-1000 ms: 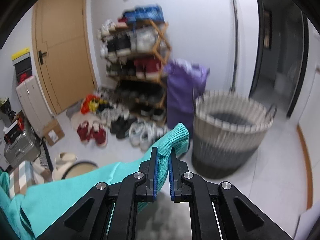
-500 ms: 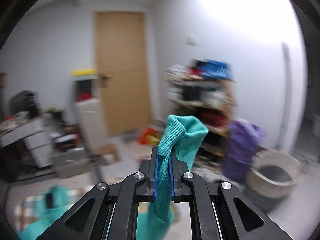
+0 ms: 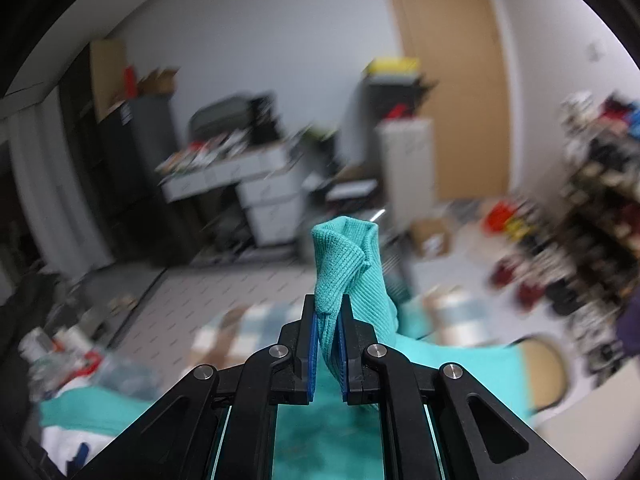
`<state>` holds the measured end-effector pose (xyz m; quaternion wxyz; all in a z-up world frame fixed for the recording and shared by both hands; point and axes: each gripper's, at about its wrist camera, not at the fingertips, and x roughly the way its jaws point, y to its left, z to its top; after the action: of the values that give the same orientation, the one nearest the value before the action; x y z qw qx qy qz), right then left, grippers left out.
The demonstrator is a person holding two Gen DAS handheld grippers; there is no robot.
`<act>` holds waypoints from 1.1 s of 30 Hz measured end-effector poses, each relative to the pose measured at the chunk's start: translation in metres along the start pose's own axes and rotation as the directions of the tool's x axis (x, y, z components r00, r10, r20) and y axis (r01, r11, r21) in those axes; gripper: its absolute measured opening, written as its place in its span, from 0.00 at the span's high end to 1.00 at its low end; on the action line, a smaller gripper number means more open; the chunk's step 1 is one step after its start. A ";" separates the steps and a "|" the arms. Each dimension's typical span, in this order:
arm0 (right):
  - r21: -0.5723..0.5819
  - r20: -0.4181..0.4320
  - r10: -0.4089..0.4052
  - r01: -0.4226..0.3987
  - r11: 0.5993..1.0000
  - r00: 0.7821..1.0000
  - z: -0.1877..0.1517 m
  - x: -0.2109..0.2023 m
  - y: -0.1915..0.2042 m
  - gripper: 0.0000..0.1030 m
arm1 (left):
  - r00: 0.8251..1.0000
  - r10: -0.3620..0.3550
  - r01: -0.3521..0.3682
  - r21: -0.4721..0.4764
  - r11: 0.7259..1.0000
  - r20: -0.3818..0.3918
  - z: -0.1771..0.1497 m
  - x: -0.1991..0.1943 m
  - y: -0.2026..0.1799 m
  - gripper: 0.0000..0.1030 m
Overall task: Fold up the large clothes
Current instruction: 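Carry the held sleeve across the hoodie body with the right tool and release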
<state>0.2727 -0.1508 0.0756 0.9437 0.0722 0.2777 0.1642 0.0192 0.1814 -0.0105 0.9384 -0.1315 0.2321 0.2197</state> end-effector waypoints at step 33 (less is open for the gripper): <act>-0.138 -0.346 -0.288 0.255 0.957 0.893 -0.156 0.141 -0.097 0.32 | 0.998 -0.056 0.056 0.013 0.998 0.005 -0.004 0.002 -0.001 0.01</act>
<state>0.3255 -0.1855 -0.1472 0.8921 -0.0410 0.4468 0.0534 0.0201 0.1796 -0.0154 0.9455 -0.1314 0.2274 0.1923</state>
